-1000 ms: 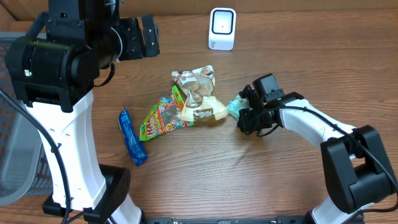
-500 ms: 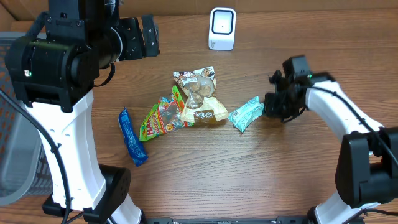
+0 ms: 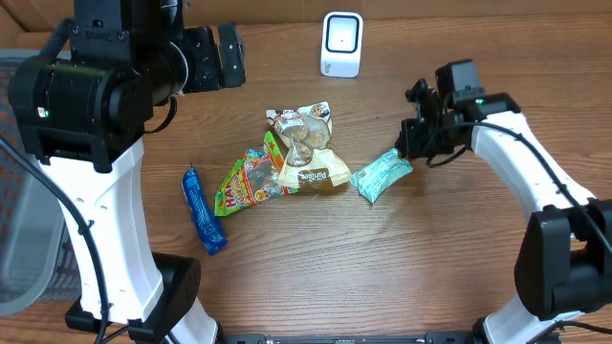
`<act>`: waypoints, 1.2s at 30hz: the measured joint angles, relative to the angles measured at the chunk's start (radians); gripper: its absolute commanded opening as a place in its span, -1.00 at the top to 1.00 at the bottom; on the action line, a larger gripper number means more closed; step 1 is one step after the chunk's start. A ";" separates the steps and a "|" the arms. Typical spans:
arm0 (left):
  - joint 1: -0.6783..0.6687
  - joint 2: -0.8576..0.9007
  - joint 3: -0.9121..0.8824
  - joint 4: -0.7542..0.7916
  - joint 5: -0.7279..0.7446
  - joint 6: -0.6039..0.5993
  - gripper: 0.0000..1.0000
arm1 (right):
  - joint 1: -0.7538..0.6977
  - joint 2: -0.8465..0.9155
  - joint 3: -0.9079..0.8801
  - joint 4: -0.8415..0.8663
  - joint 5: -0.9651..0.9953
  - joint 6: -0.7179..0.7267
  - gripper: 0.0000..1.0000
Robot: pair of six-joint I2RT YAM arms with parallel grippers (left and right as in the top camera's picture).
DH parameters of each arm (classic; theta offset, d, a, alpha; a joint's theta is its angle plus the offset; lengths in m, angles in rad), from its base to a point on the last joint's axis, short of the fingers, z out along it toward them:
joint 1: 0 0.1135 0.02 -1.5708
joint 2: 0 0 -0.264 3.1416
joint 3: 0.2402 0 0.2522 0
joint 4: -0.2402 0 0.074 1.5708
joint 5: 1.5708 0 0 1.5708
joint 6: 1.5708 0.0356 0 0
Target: Scan the item barcode
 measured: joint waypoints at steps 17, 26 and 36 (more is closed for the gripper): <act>0.000 0.000 0.000 0.000 0.000 0.000 -1.00 | -0.040 0.000 -0.289 0.208 -0.006 0.058 0.93; 0.000 0.000 0.000 0.000 0.000 0.000 -0.99 | -0.092 -0.003 -0.156 0.065 -0.146 0.042 0.93; 0.000 0.000 0.000 0.000 0.000 0.000 -1.00 | -0.053 -0.031 -0.042 0.120 -0.185 0.030 0.92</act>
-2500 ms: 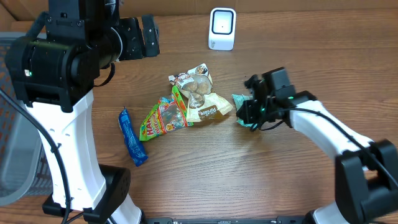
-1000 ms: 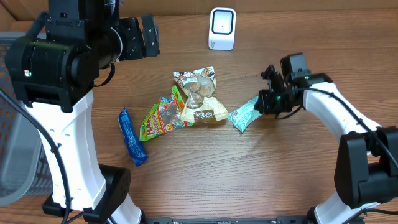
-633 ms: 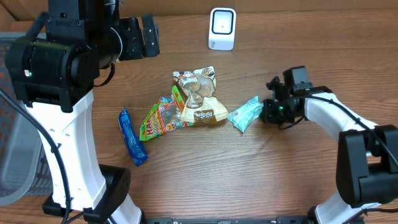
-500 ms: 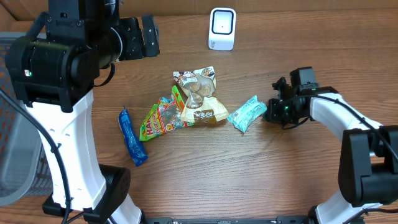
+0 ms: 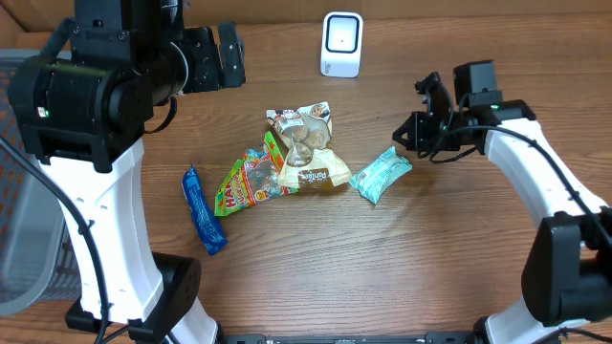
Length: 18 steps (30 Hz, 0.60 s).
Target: Scan the item barcode
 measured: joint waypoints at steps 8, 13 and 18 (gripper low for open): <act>0.000 0.000 0.000 0.000 0.000 0.000 -1.00 | 0.005 0.172 -0.050 -0.001 -0.006 -0.008 0.92; 0.000 0.000 0.000 0.000 0.000 0.000 -1.00 | -0.002 0.198 -0.055 -0.016 -0.018 -0.009 0.92; 0.000 0.000 0.000 0.000 0.000 0.000 -1.00 | -0.002 0.199 -0.055 -0.019 -0.013 -0.011 0.85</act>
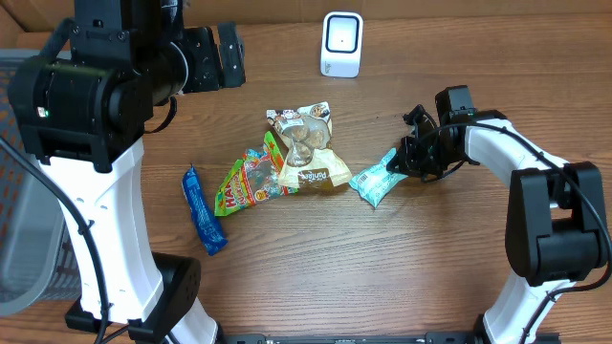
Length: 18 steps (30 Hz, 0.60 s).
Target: Scan the item barcode
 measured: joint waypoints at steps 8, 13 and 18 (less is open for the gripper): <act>0.000 0.000 0.000 0.000 0.000 0.000 -1.00 | -0.031 0.002 0.052 -0.066 0.079 0.020 0.49; 0.000 0.000 0.000 0.000 0.000 0.000 -1.00 | -0.111 0.002 0.071 -0.105 0.116 0.042 0.43; 0.000 0.000 0.000 0.000 0.000 0.000 -0.99 | -0.167 0.012 0.140 -0.266 0.104 -0.021 0.03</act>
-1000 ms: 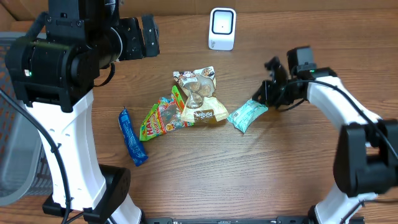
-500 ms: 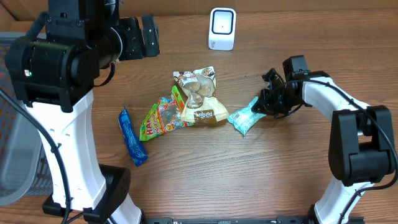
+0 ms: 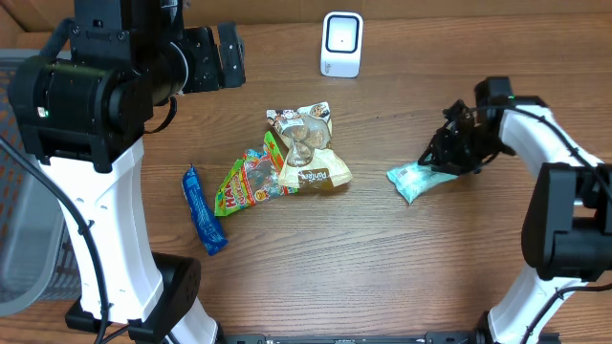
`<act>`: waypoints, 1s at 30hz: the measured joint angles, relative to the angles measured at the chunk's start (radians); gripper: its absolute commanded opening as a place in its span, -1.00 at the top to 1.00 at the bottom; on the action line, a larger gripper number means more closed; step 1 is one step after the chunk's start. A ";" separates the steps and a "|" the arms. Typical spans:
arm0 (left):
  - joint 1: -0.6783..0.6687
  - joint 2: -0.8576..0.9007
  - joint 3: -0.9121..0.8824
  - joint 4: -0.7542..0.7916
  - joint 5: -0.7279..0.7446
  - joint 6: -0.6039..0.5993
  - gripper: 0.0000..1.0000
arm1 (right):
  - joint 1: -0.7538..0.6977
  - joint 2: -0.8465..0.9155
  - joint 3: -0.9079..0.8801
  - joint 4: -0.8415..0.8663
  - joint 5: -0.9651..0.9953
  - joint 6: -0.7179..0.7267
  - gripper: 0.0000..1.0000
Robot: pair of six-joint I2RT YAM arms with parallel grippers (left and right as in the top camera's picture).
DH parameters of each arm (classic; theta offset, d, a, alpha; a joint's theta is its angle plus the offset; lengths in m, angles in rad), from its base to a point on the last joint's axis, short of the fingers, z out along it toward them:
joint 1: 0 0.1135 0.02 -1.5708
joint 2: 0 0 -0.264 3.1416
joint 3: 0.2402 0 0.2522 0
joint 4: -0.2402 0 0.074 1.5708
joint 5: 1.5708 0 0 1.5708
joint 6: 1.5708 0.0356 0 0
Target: Scan the item barcode
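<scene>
A teal snack packet (image 3: 411, 180) lies right of the table's centre. My right gripper (image 3: 441, 160) is at its far right end and looks shut on that end. The white barcode scanner (image 3: 341, 44) stands at the back centre, well away from the packet. High at the back left hangs my left gripper (image 3: 223, 55), open, with nothing between its fingers.
A pile of snacks sits mid-table: a tan cookie bag (image 3: 308, 145) and a green and red gummy bag (image 3: 247, 182). A blue packet (image 3: 203, 210) lies to their left. The wooden table (image 3: 316, 268) runs on toward the front.
The teal packet has shifted to the right, away from the snack pile, with my right gripper on its end. The right arm is drawn back to the right. The left arm is unchanged.
At first my right gripper was just above the teal packet's right end, beside the pile. It then stood a little higher and farther right, then down at the packet's end. Now the packet lies farther right, still at the gripper. The left arm never moved.
</scene>
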 measured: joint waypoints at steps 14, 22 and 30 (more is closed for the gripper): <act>0.000 0.000 0.000 0.000 0.000 0.000 -1.00 | -0.042 -0.011 0.137 -0.103 0.159 -0.093 -0.68; 0.000 0.000 0.000 0.000 0.000 0.000 -0.99 | -0.042 0.018 0.045 -0.071 0.145 -0.130 -0.68; 0.000 0.000 0.000 0.000 0.000 0.000 -0.99 | -0.042 0.016 -0.061 0.063 0.024 -0.154 -0.40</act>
